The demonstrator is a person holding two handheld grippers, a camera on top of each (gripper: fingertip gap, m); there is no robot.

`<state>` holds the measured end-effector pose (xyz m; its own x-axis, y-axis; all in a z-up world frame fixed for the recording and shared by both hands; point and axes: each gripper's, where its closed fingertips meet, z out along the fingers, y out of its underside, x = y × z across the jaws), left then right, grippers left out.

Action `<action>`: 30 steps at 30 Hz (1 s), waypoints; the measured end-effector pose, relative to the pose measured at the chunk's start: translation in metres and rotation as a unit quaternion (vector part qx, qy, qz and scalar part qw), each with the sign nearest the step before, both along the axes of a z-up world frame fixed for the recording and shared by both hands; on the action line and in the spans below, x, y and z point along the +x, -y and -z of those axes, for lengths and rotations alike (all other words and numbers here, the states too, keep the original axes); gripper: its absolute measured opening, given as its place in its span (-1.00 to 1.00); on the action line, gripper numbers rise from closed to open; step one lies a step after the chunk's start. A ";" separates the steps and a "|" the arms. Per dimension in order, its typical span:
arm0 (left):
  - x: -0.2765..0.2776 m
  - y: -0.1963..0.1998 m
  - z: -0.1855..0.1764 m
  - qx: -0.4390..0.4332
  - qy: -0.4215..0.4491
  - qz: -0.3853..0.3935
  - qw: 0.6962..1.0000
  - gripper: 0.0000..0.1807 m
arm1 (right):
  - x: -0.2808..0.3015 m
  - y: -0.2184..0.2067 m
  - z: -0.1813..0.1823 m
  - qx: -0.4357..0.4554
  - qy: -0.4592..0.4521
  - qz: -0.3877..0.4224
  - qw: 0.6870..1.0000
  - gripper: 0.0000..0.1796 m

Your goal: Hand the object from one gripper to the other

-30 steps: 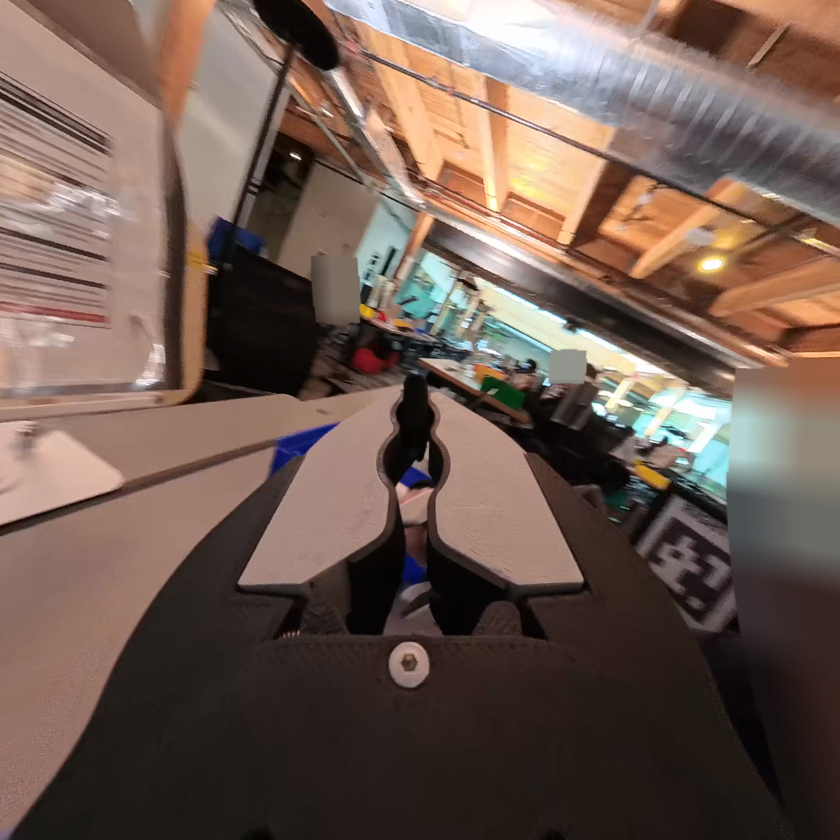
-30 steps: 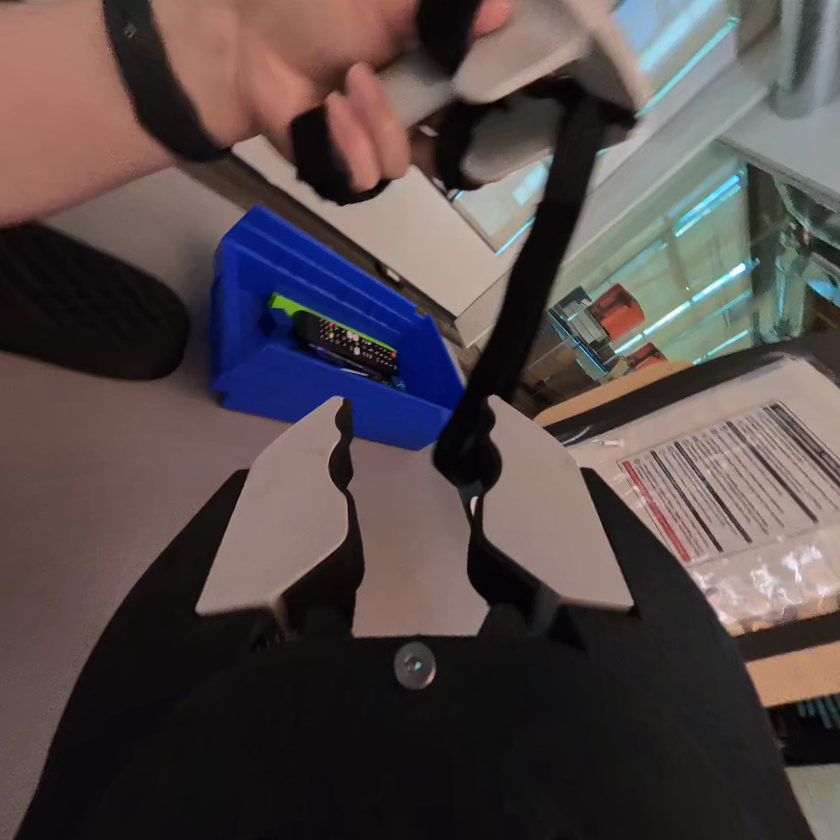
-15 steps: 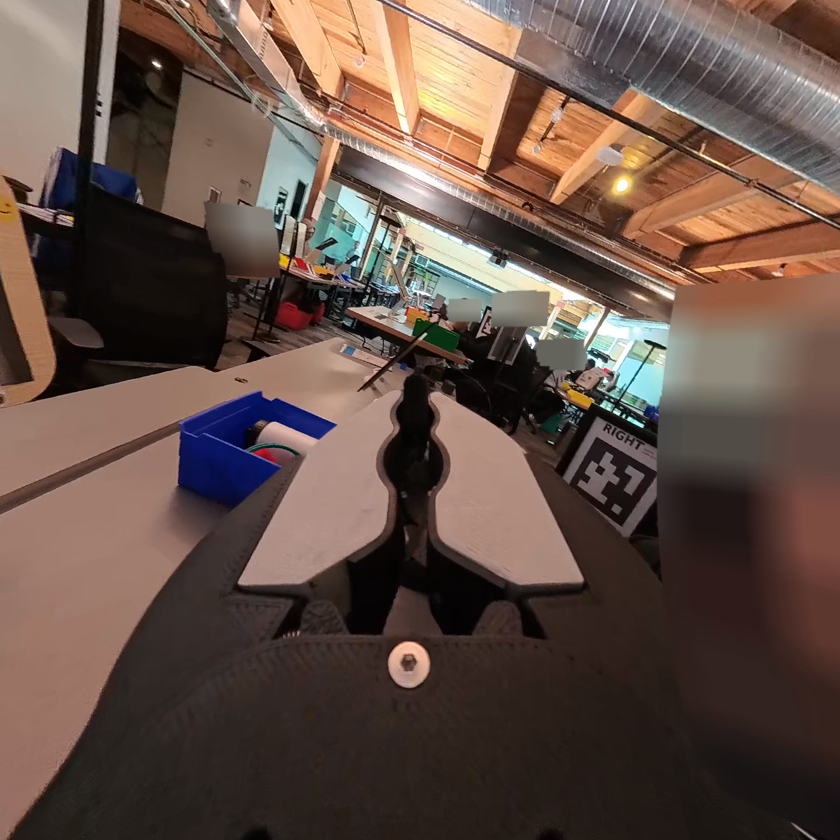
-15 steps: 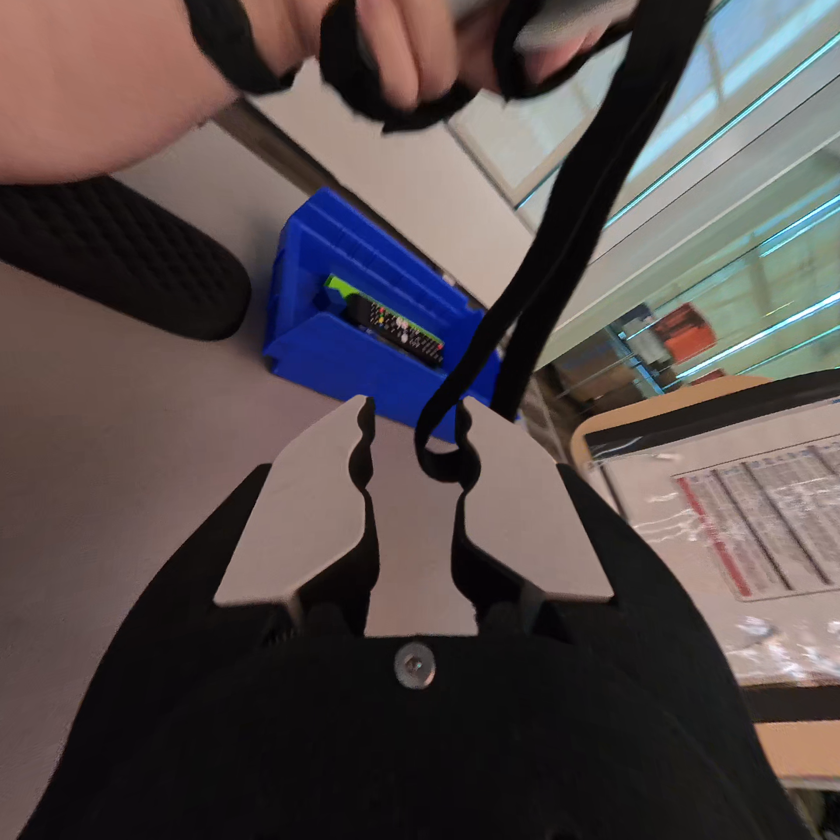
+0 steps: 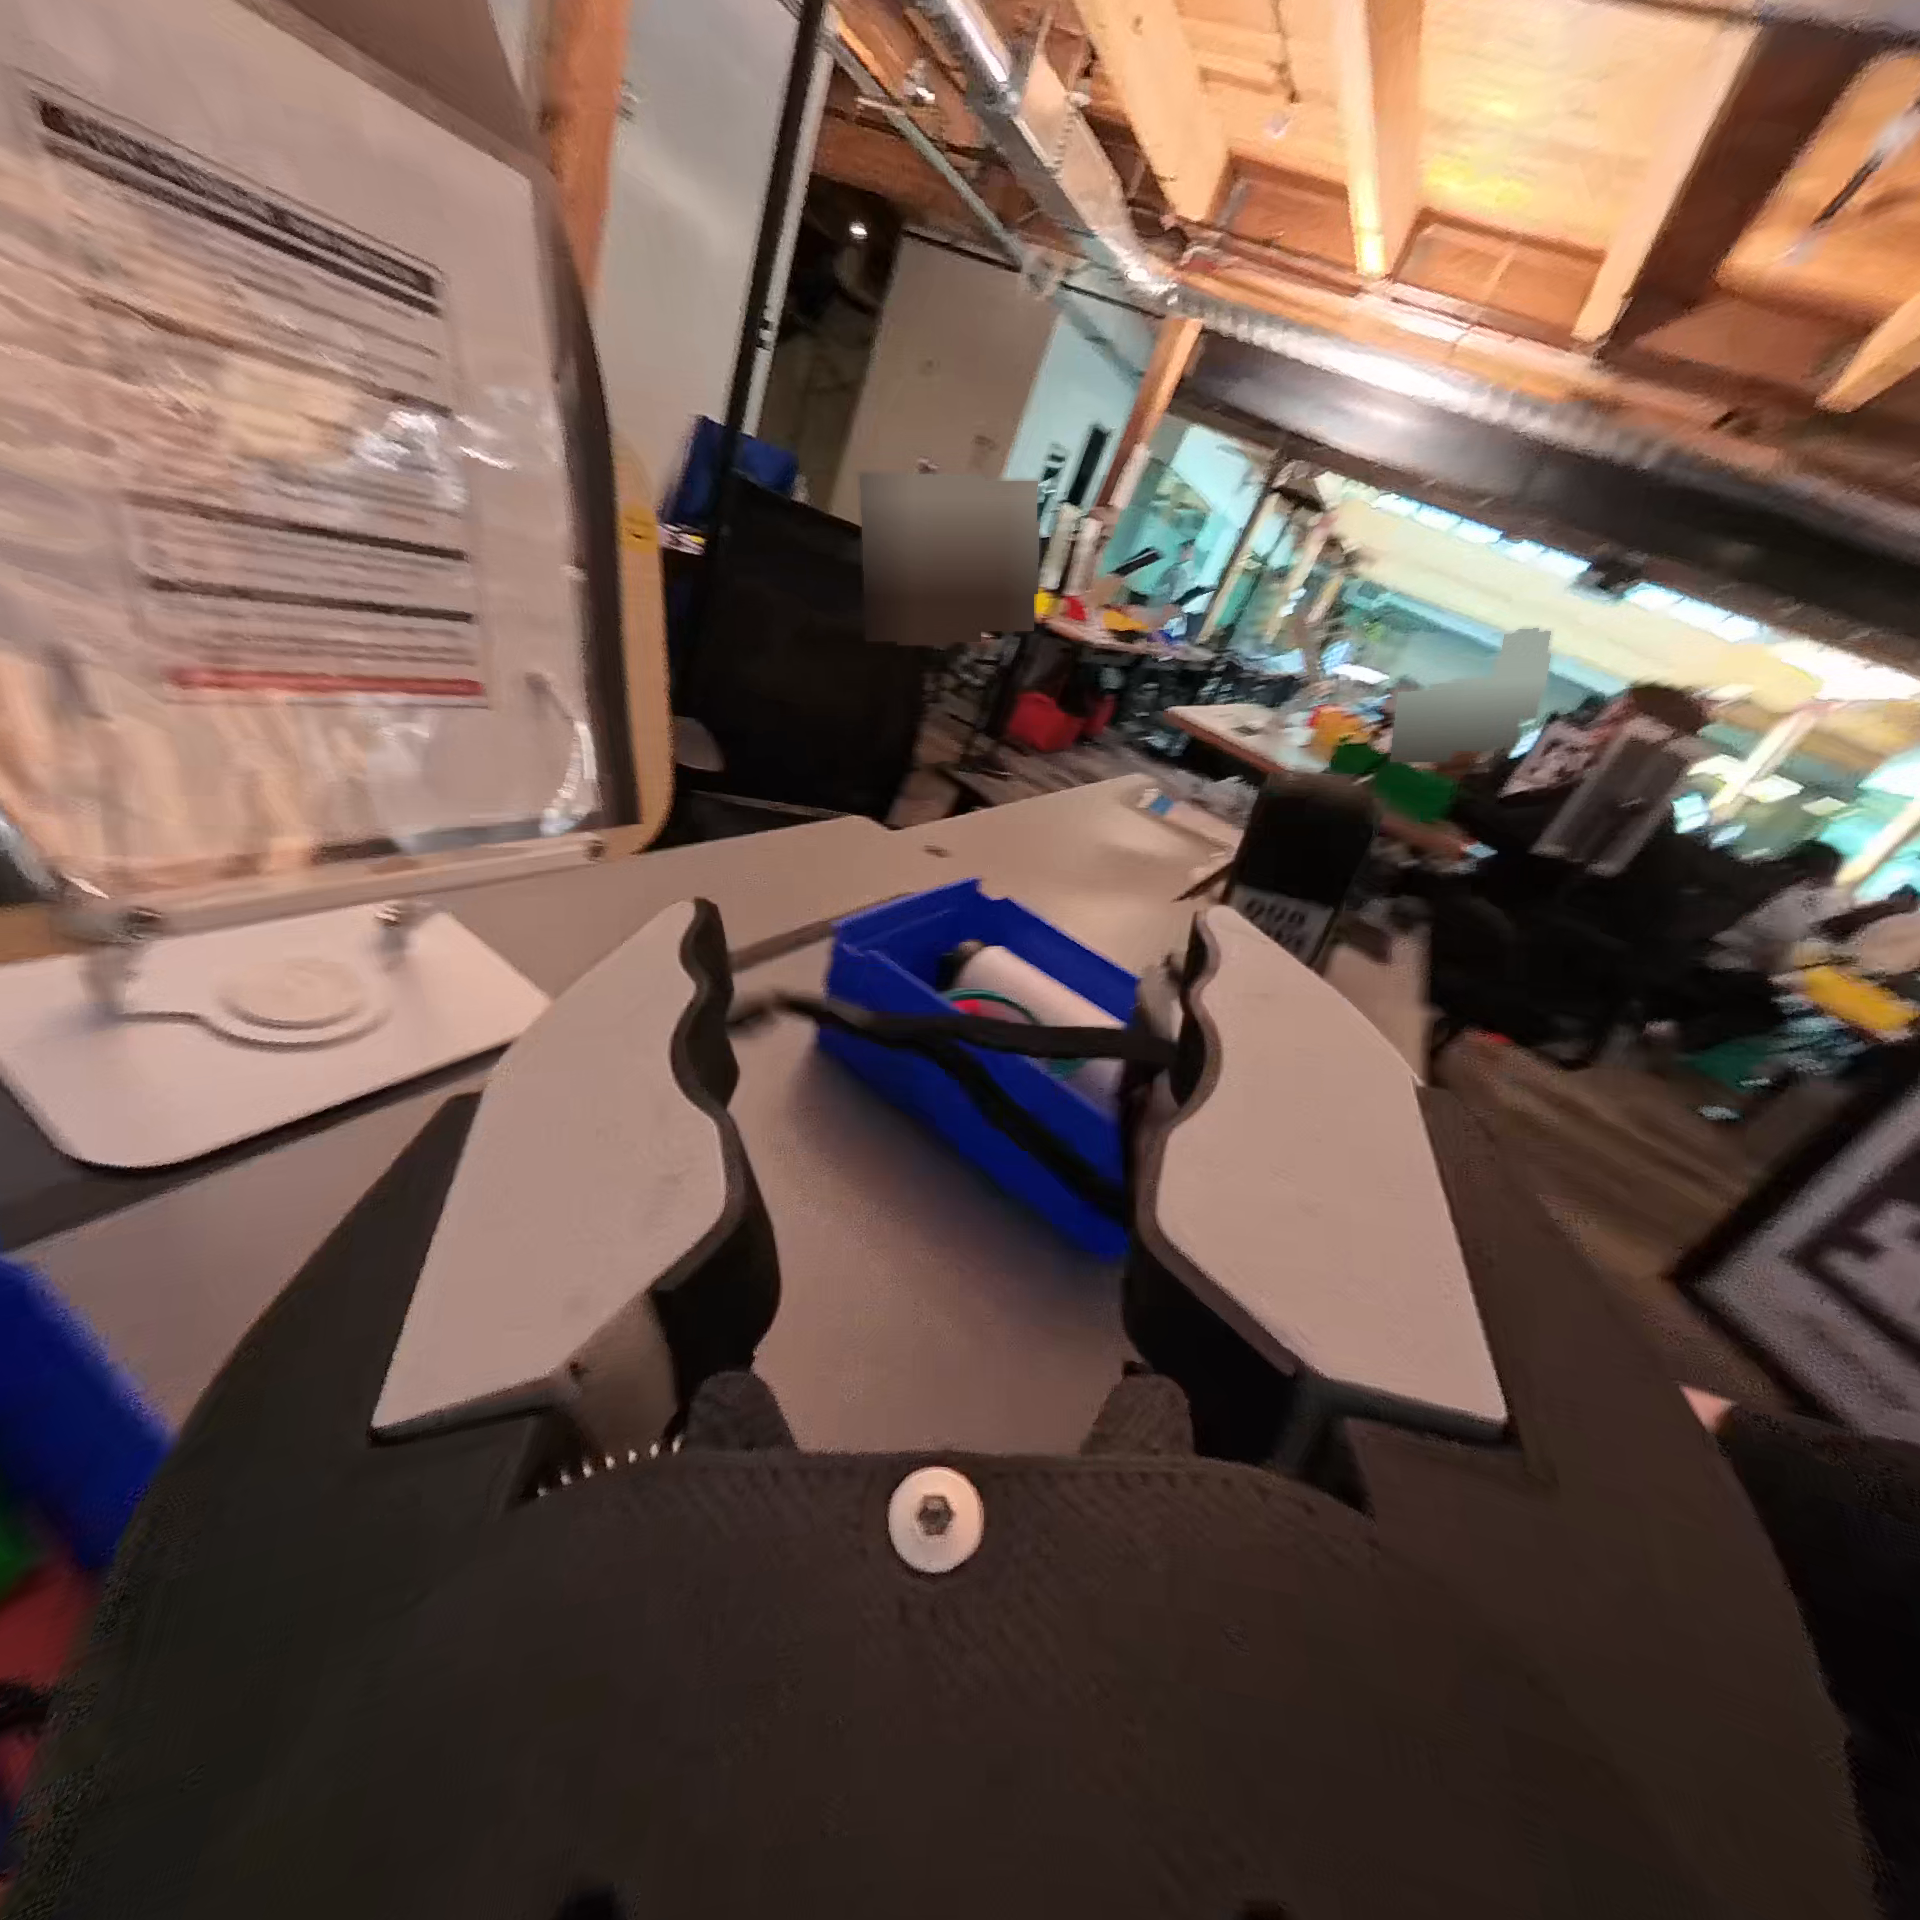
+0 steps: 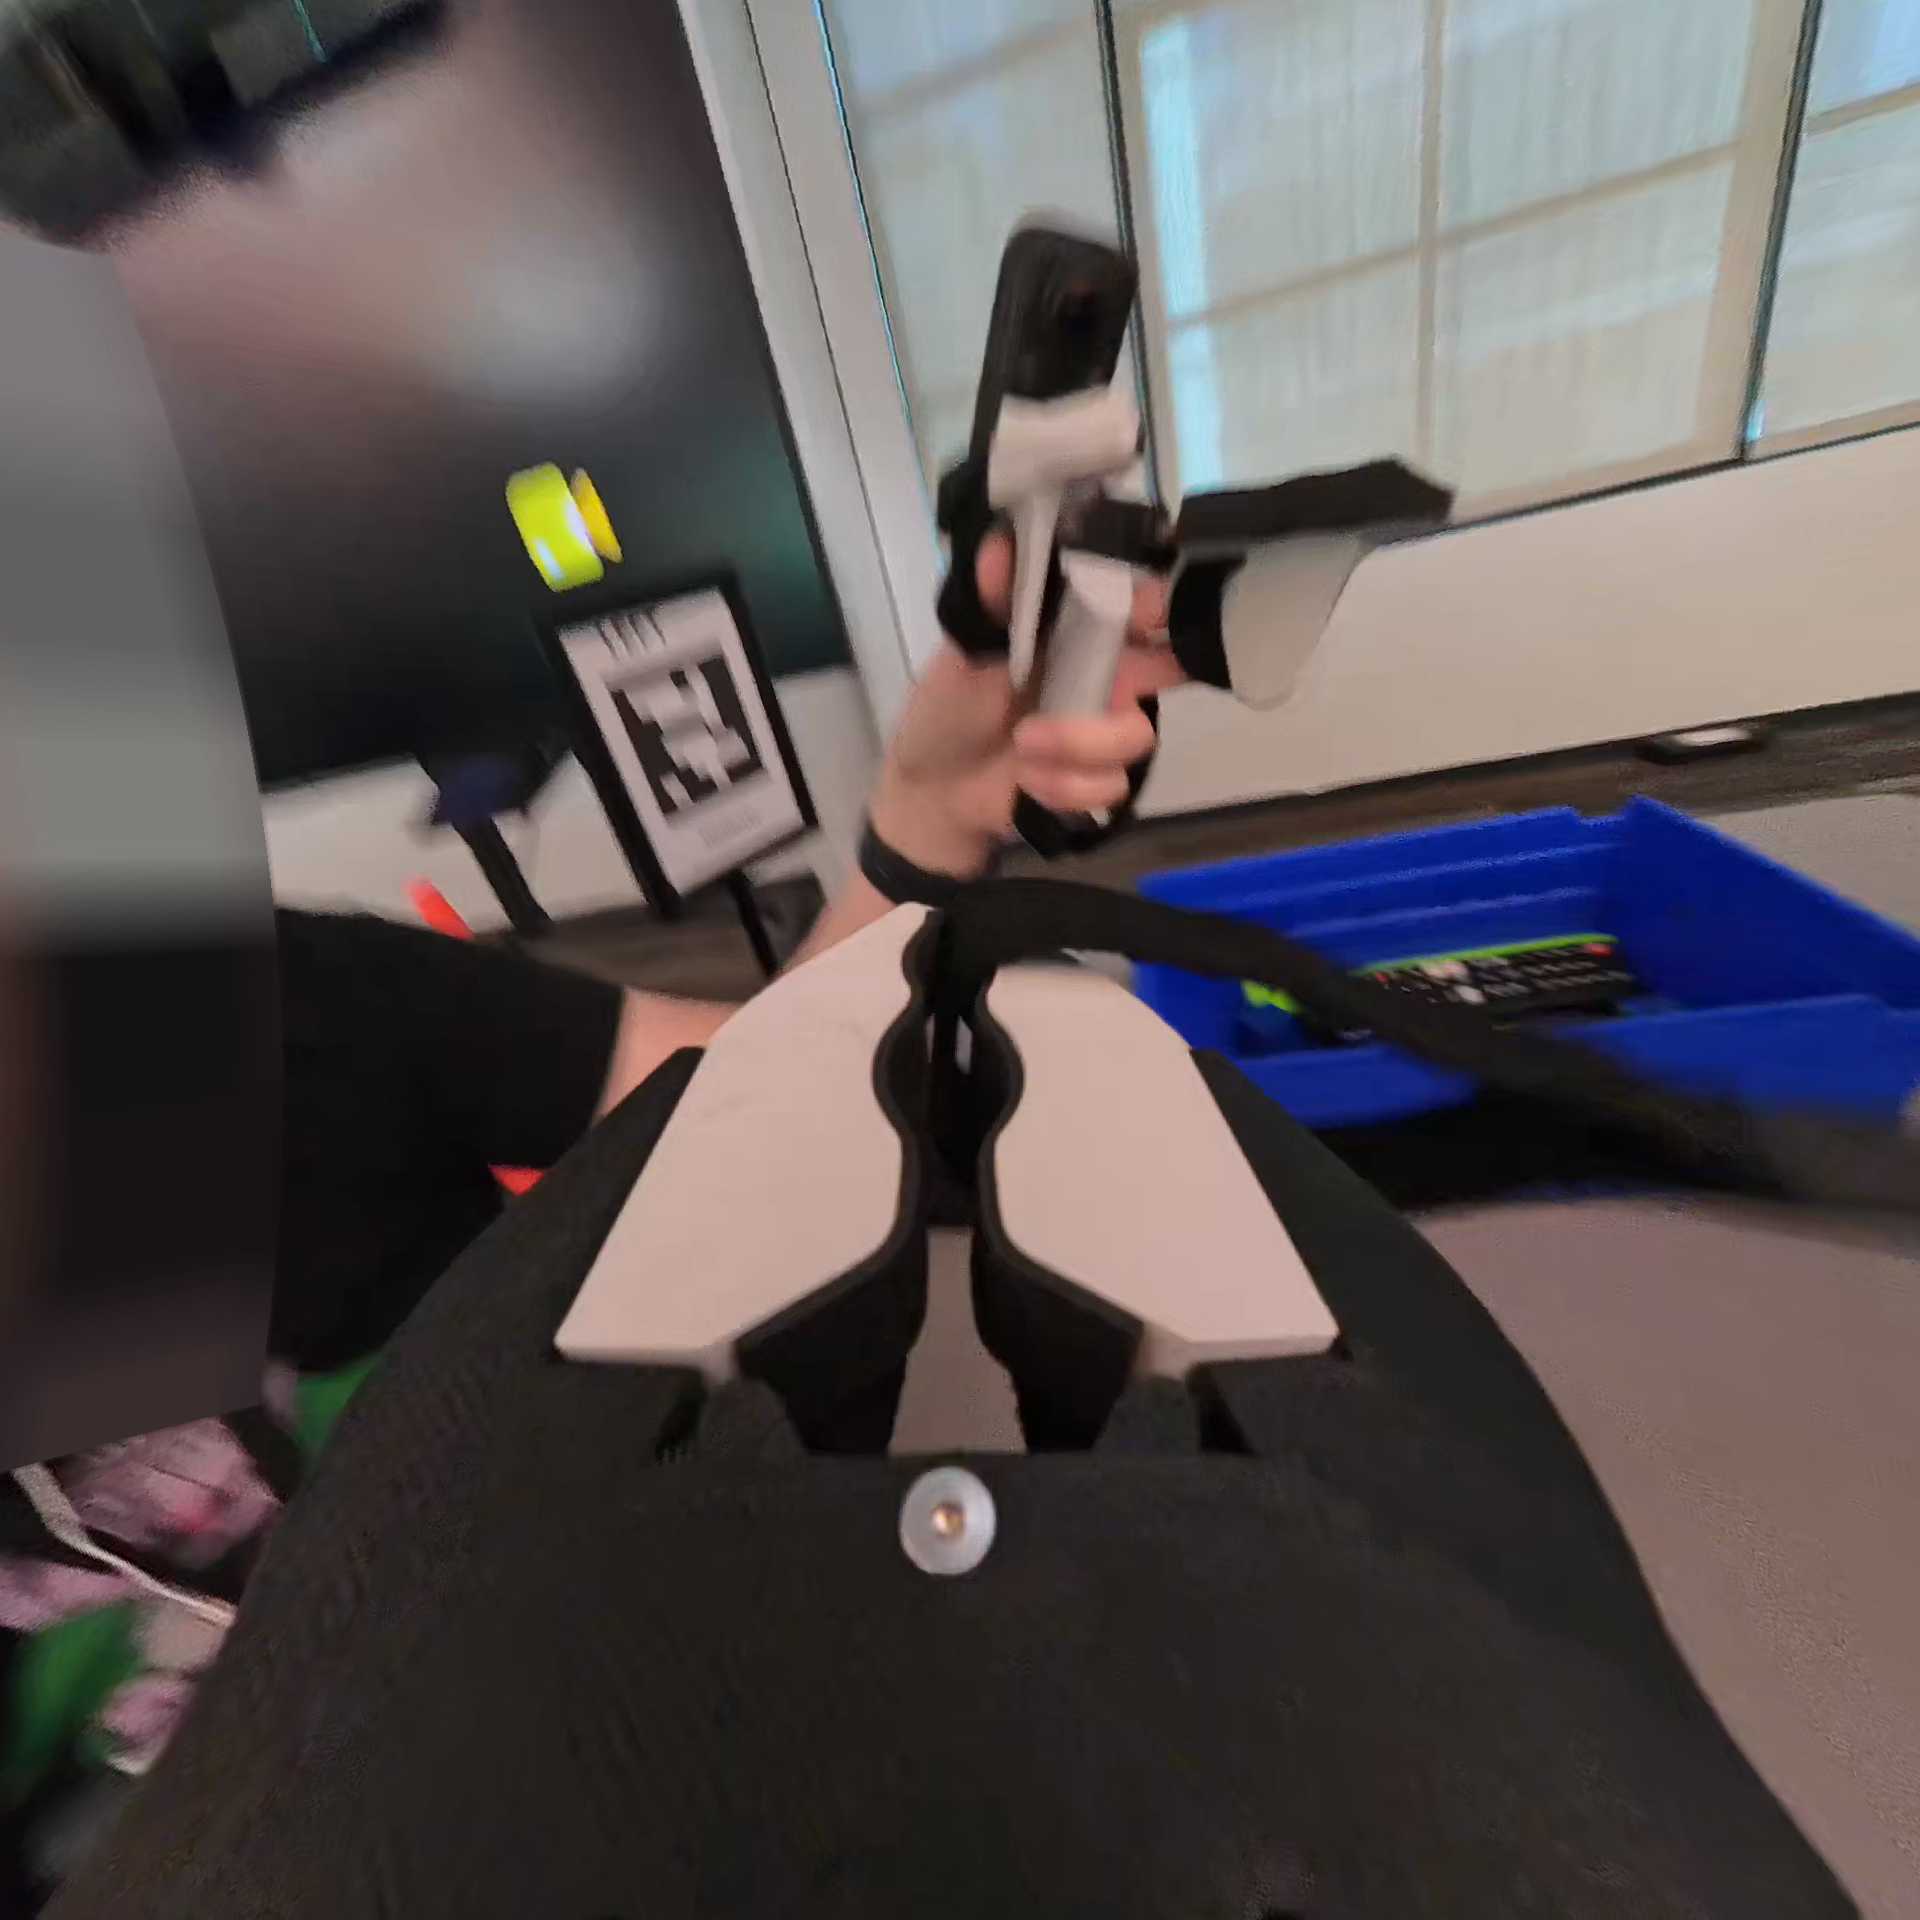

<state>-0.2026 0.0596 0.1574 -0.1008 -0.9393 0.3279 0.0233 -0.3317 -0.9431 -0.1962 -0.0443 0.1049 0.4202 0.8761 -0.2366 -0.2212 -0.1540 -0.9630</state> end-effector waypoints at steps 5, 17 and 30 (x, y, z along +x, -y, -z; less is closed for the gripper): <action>0.006 0.065 0.013 0.118 -0.022 0.144 0.982 -0.42 | 0.047 0.013 -0.048 -0.114 -0.242 -0.075 0.961 -0.97; 0.050 0.131 0.045 0.486 0.013 0.013 0.874 -0.52 | 0.042 0.025 -0.061 -0.174 -0.325 -0.151 0.917 -0.94; 0.054 0.134 0.077 0.500 -0.059 0.076 0.861 -1.00 | 0.004 0.030 -0.038 -0.117 -0.124 -0.105 0.980 -0.75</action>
